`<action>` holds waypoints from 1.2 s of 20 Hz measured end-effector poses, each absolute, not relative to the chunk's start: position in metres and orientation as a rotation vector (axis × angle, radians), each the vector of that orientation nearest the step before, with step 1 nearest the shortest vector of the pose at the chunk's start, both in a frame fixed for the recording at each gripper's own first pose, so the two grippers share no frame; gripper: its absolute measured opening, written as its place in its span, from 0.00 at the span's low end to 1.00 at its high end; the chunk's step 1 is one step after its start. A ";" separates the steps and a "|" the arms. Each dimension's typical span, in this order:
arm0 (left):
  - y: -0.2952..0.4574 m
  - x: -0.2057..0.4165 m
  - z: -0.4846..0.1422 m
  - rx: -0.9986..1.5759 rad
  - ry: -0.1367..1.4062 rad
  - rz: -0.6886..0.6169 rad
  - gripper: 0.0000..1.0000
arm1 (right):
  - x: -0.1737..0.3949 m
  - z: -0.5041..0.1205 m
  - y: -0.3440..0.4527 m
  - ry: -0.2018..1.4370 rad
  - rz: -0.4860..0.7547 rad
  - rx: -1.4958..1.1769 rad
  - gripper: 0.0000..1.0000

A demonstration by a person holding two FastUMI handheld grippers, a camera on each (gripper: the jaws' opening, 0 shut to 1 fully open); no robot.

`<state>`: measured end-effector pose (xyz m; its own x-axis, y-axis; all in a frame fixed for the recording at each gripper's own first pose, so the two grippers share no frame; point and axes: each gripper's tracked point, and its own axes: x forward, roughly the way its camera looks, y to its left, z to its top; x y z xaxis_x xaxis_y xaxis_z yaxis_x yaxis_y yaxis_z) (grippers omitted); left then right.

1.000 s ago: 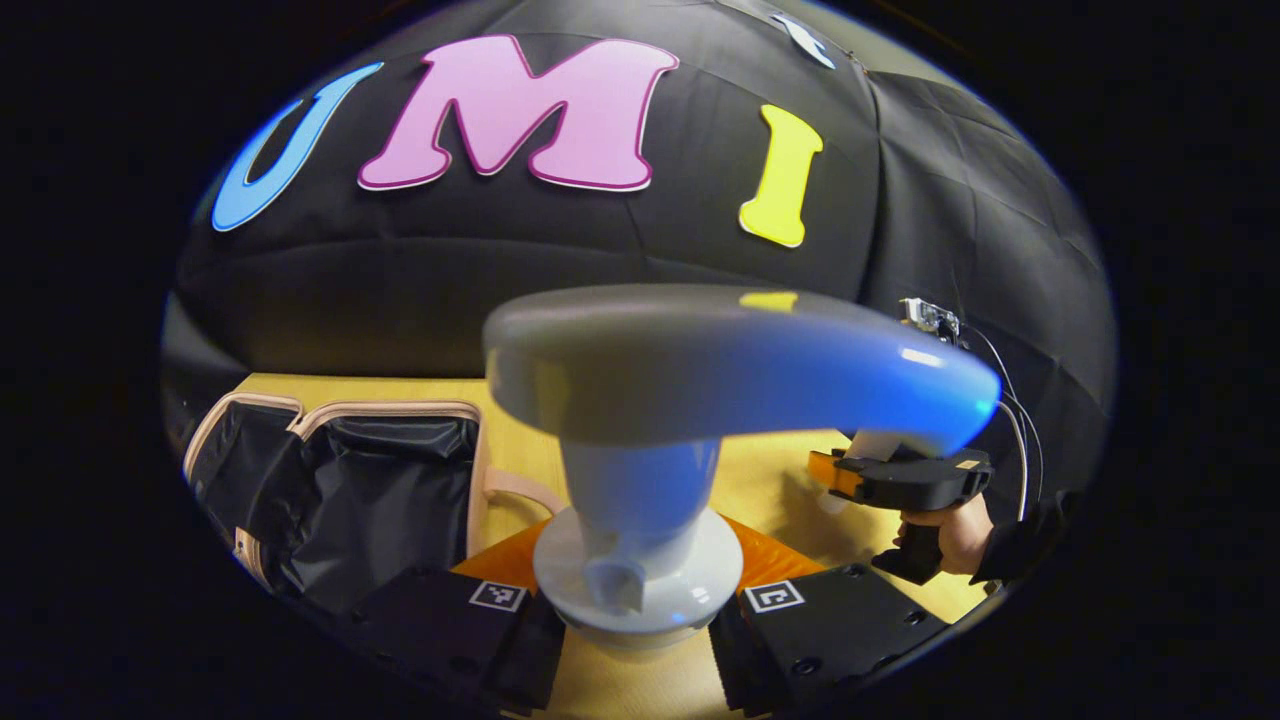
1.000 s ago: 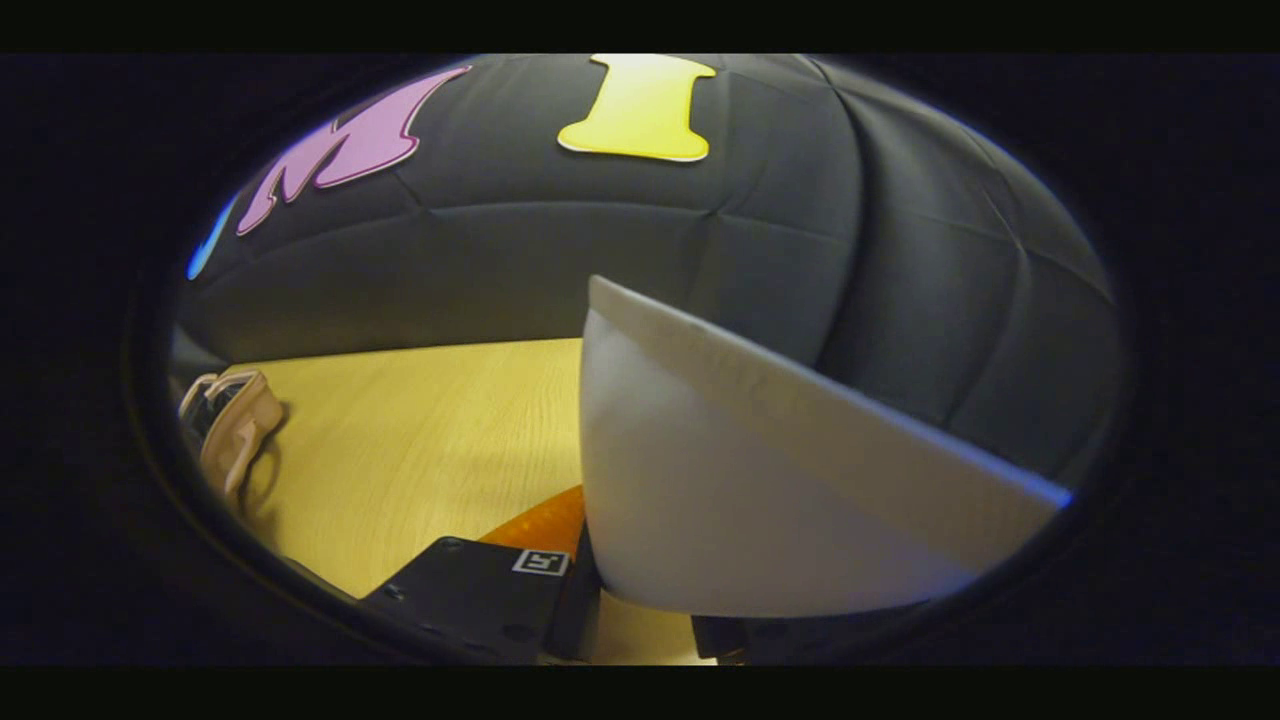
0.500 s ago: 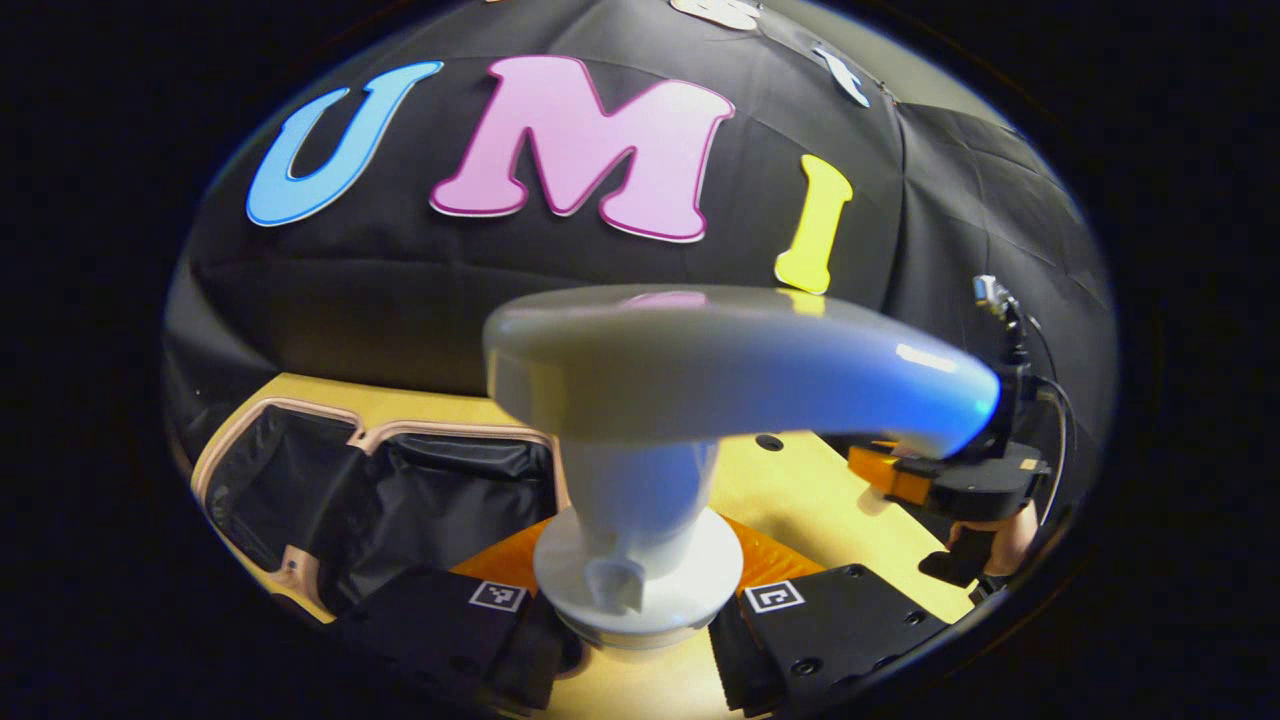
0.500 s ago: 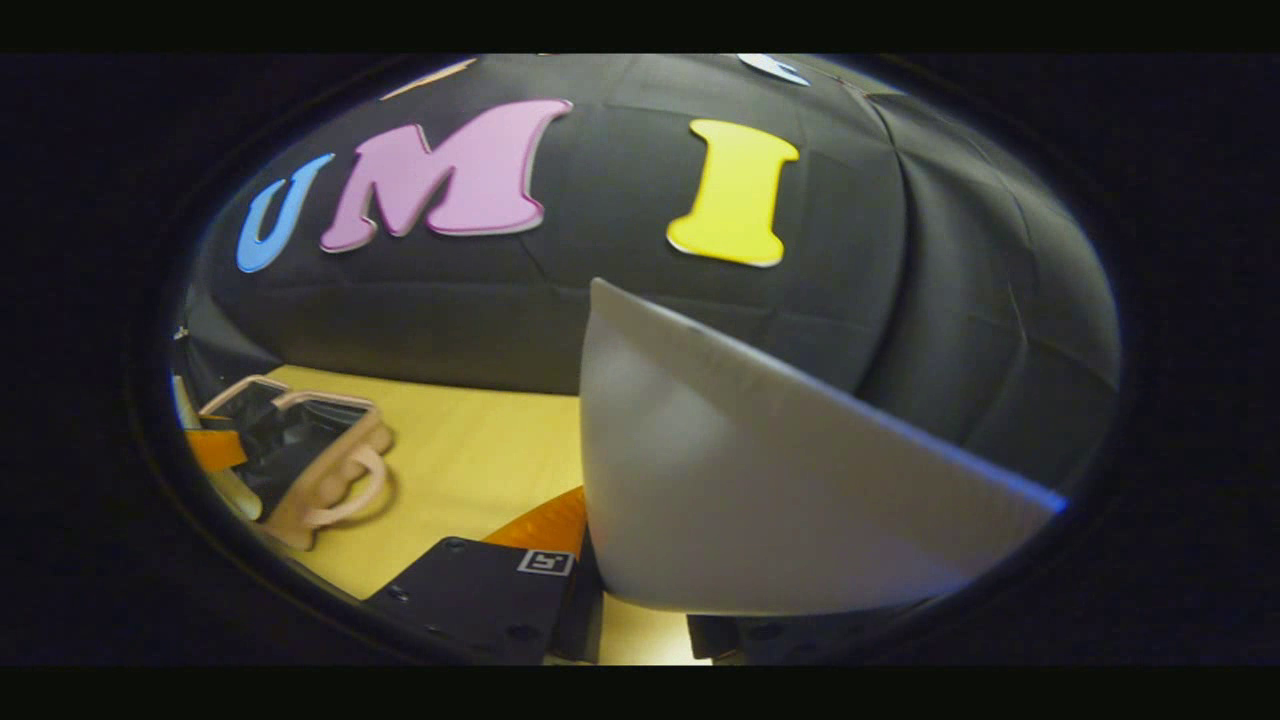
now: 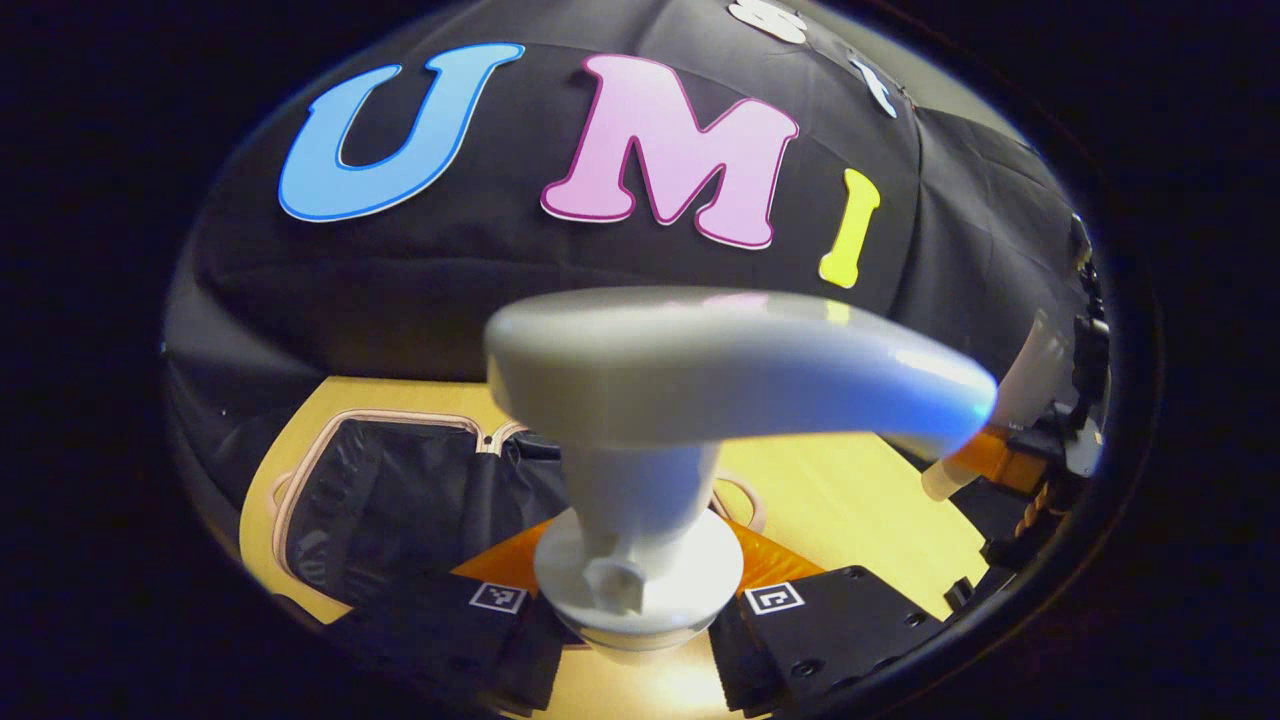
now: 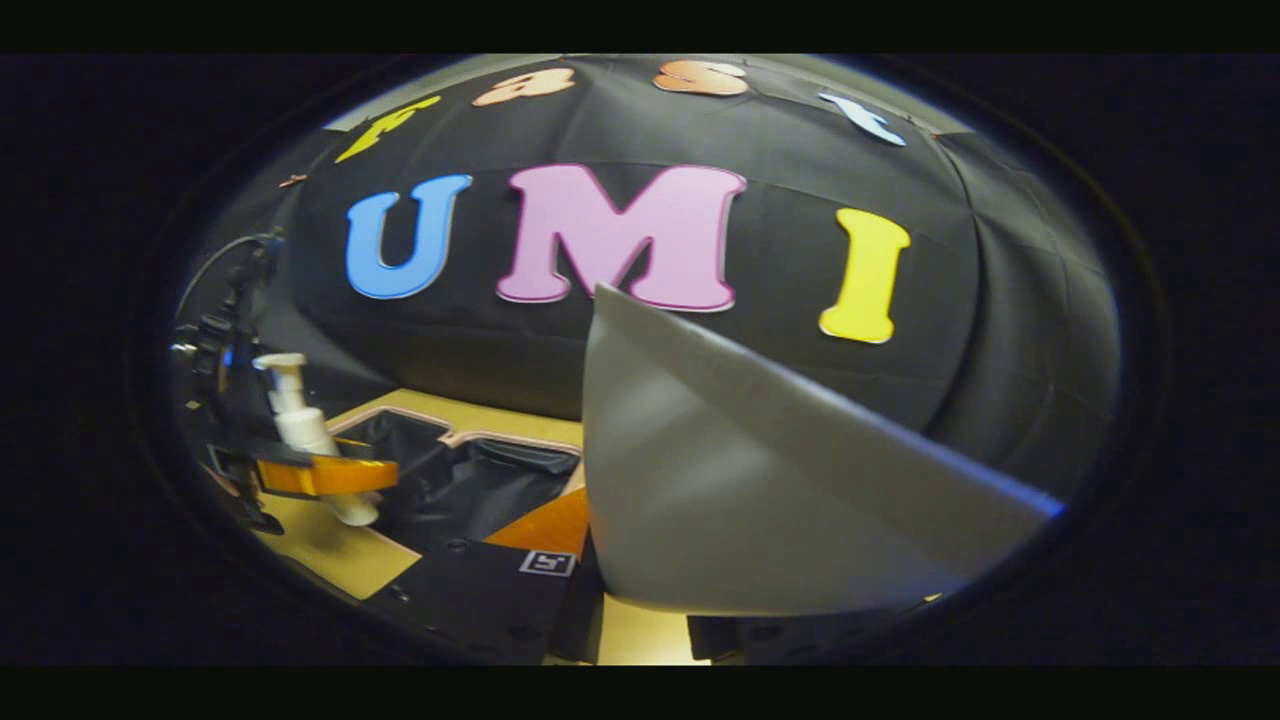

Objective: First open the suitcase, pack the skin care products into it, and then close the suitcase.

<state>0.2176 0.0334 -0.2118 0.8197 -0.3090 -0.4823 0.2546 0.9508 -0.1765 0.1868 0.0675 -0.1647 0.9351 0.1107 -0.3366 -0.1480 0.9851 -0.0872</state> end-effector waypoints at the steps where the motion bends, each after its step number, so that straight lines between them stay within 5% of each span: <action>1: 0.038 0.222 -0.220 -0.105 0.569 -0.309 0.64 | 0.187 -0.164 0.085 0.333 0.165 -0.102 0.31; 8: 0.038 0.252 -0.311 -0.082 0.921 -0.301 0.64 | 0.198 -0.206 0.141 0.400 0.353 -0.069 0.31; 13: 0.037 0.278 -0.367 -0.084 1.137 -0.234 0.64 | 0.216 -0.229 0.128 0.457 0.354 0.021 0.31; 21: 0.036 0.310 -0.379 0.064 1.171 -0.155 0.65 | 0.232 -0.256 0.147 0.536 0.381 0.057 0.31; 24: 0.045 0.308 -0.364 0.016 1.109 -0.093 0.83 | 0.241 -0.261 0.155 0.554 0.381 0.056 0.31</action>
<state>0.3082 0.0445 -0.3635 0.4424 -0.0667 -0.8944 0.0831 0.9960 -0.0332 0.2413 0.1549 -0.2609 0.7825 0.3679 -0.5024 -0.3381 0.9285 0.1535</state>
